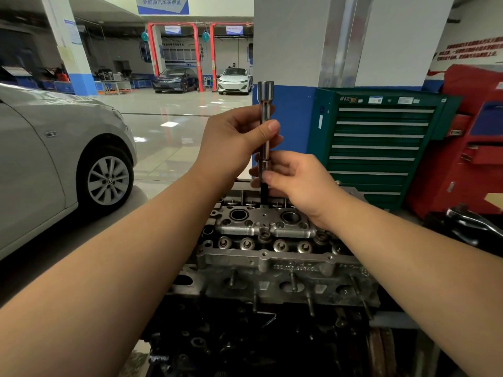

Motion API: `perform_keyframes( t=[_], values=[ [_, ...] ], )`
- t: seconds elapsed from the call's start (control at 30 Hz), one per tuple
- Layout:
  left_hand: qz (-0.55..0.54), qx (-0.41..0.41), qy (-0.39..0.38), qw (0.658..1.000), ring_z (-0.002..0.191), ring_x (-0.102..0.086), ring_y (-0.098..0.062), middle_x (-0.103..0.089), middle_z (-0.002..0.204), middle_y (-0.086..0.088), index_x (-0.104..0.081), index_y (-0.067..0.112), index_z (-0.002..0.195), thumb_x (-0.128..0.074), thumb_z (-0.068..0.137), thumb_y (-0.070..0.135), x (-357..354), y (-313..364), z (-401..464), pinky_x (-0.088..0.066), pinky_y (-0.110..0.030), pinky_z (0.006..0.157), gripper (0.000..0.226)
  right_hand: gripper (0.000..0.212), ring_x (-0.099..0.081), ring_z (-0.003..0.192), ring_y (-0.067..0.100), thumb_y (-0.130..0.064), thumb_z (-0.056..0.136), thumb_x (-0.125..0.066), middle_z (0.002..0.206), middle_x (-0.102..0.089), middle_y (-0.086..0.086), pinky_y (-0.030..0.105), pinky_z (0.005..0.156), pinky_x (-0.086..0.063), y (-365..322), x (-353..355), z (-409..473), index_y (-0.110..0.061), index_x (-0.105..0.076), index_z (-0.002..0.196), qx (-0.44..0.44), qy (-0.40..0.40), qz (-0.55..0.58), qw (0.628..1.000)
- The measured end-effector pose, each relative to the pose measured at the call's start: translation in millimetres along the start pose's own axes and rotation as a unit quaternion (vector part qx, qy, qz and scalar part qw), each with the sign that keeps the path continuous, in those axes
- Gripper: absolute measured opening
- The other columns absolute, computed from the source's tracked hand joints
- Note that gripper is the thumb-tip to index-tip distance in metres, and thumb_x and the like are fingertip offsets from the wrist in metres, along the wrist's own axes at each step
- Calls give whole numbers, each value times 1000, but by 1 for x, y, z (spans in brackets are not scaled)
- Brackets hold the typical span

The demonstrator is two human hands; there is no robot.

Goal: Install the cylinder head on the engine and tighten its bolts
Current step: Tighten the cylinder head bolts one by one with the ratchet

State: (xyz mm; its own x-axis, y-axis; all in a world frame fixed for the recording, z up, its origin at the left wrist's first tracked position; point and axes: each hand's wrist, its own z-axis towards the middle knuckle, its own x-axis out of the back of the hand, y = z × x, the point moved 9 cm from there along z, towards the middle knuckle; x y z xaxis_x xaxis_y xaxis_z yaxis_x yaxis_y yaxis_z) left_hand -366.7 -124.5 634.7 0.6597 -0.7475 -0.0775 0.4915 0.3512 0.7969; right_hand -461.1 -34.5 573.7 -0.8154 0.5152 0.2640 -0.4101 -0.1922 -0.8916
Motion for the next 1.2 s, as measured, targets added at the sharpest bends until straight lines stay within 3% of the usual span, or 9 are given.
perform_keyframes(
  t=[0.17,0.27,0.43,0.57,0.63,0.8,0.93,1.07,1.2],
  values=[
    [-45,31,-61,997,106,-76,-35,-78,106,-15,-63,-1,135,-58,105,3,-13,-5,-3,-61,-47,93,31,28,-78,87,26,-9,81,-88,89,-79,6,53,83,-64,0,11,1,-18,-68,99,-5,50,-11,999],
    [-50,30,-41,997,100,-75,-30,-76,110,-15,-60,-1,138,-63,102,4,-11,-2,-4,-61,-48,94,36,33,-76,88,30,-17,77,-91,89,-77,6,57,85,-62,-3,10,1,-19,-65,96,5,67,-46,997],
    [54,-9,44,998,84,-75,-16,-76,87,-1,-76,14,99,-87,86,16,7,3,0,-65,-37,78,16,25,-76,95,14,-30,87,-81,100,-79,-3,48,100,-58,-2,3,1,-26,-69,109,-4,27,-43,999],
    [55,-26,39,997,86,-76,-24,-76,92,-8,-74,-1,112,-78,95,12,6,5,1,-64,-38,80,22,14,-75,103,19,-21,101,-62,107,-80,-1,52,106,-53,-1,-3,-1,-23,-70,113,-8,-12,-11,1000],
    [37,-20,13,999,83,-75,-25,-75,92,-11,-70,-7,118,-69,100,8,1,4,1,-63,-36,78,24,13,-76,100,23,-26,94,-70,102,-80,1,56,101,-55,-1,0,0,-24,-69,107,-3,8,-31,999],
    [-52,36,-60,996,89,-72,-29,-76,100,-16,-67,-2,128,-53,109,9,-15,-5,-3,-61,-45,92,27,49,-72,75,31,-58,56,-87,74,-70,0,60,72,-60,-10,12,-2,-25,-57,77,9,97,-95,991],
    [14,-5,-39,999,89,-73,-22,-77,100,-5,-75,10,121,-73,98,19,-9,2,-2,-62,-35,84,24,54,-66,68,16,-67,54,-81,68,-66,-11,49,71,-58,-6,12,-2,-24,-58,77,-2,88,-115,989],
    [49,-6,16,999,91,-77,-19,-80,98,-4,-79,11,115,-85,88,19,6,-1,2,-63,-44,93,28,34,-76,99,17,-43,83,-77,105,-79,-3,45,99,-57,-5,-2,0,-23,-70,109,-2,-1,-23,1000],
    [15,9,7,1000,88,-78,-27,-80,91,-6,-73,-1,120,-78,94,12,5,-4,3,-63,-47,91,30,14,-76,100,20,-17,95,-72,102,-80,2,52,103,-54,0,3,0,-16,-71,109,1,-1,-14,1000]
  ],
)
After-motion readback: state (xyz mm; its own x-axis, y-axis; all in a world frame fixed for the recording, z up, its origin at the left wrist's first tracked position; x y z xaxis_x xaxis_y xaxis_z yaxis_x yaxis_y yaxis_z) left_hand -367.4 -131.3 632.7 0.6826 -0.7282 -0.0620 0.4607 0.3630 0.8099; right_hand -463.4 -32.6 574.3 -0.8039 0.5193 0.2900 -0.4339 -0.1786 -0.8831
